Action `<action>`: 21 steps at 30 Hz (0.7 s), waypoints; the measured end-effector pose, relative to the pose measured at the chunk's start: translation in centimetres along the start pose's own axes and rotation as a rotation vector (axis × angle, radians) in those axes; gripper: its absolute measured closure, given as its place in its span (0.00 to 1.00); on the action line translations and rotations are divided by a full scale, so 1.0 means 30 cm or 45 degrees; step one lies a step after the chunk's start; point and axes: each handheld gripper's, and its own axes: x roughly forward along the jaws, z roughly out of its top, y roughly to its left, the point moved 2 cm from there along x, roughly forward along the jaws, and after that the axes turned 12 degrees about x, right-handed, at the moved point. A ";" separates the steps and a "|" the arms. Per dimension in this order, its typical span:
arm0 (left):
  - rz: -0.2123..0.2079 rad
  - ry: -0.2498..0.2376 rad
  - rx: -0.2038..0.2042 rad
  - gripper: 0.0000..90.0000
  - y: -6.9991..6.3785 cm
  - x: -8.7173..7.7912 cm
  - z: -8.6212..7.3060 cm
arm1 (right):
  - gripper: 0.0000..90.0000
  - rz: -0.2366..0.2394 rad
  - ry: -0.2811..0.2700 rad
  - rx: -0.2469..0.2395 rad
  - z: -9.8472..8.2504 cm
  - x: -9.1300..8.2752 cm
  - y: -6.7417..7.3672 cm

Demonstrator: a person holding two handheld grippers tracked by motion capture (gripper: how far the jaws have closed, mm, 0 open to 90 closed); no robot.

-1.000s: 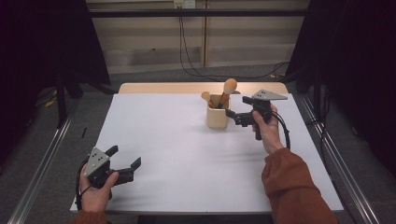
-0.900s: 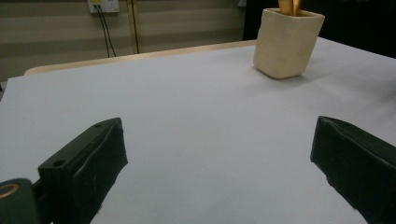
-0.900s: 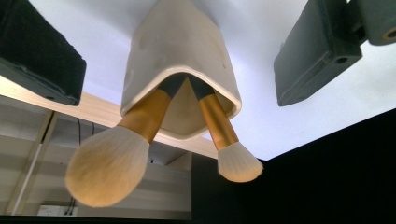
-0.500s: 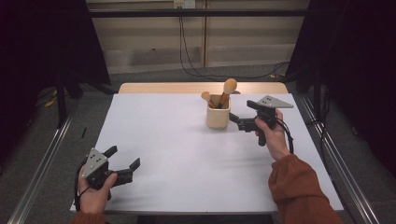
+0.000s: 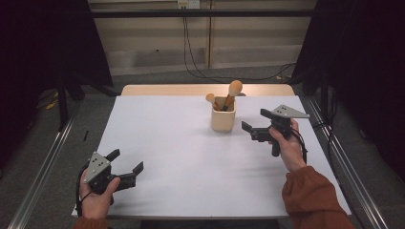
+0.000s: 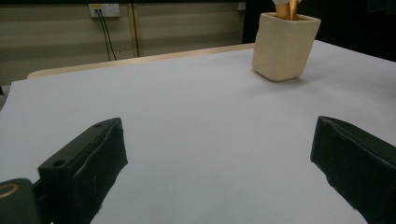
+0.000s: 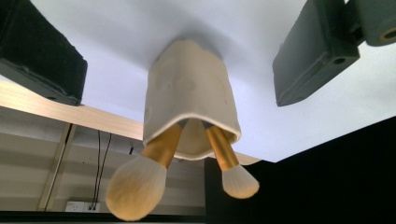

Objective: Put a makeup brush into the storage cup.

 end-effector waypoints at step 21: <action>0.012 -0.001 0.005 0.04 -0.010 -0.018 -0.001 | 0.04 -0.073 -0.022 -0.002 -0.077 -0.149 -0.024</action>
